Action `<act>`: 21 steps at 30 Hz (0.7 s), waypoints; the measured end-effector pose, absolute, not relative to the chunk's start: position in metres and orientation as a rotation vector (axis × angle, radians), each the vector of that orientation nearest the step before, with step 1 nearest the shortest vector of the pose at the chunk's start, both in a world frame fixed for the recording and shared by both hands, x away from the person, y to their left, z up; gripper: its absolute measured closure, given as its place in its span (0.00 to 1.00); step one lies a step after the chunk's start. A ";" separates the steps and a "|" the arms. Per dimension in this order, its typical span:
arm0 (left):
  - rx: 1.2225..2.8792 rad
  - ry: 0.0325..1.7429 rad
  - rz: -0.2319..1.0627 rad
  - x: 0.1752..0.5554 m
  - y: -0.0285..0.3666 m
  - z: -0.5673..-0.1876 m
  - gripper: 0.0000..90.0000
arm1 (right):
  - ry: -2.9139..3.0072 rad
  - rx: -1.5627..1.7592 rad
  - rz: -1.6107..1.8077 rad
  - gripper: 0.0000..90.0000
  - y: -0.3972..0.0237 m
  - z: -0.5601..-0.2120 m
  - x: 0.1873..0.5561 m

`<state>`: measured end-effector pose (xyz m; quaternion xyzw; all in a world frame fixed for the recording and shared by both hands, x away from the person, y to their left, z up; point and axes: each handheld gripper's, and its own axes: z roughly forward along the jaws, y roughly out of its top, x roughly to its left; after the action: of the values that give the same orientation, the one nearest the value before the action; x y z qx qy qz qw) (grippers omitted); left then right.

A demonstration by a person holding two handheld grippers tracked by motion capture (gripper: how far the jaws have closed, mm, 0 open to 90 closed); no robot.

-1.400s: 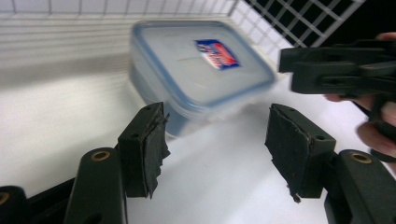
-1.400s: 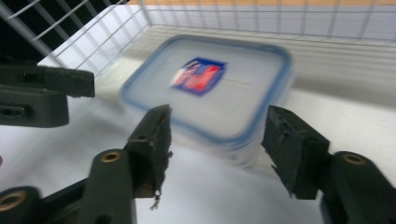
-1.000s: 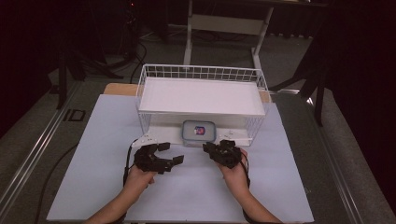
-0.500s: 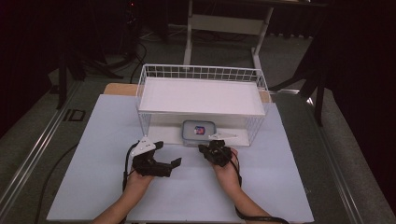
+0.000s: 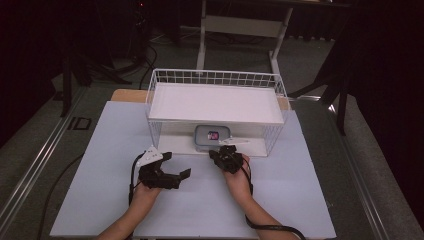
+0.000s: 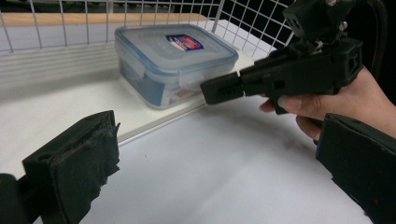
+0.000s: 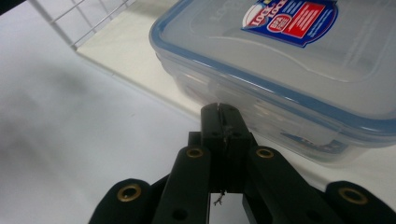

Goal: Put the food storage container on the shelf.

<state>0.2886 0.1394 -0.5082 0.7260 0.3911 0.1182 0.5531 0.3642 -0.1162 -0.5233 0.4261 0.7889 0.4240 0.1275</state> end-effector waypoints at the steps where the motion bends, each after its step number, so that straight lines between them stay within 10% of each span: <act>1: 1.717 0.925 0.278 0.289 0.140 -0.508 0.00 | 2.293 1.241 1.232 1.00 -0.116 -0.523 0.365; 21: 1.736 0.912 0.272 0.288 0.137 -0.508 0.00 | 2.265 1.252 1.229 1.00 -0.099 -0.520 0.384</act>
<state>0.2876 0.1373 -0.5084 0.7332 0.3850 0.1148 0.5487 0.3838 -0.0990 -0.5198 0.4329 0.7831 0.4247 0.1377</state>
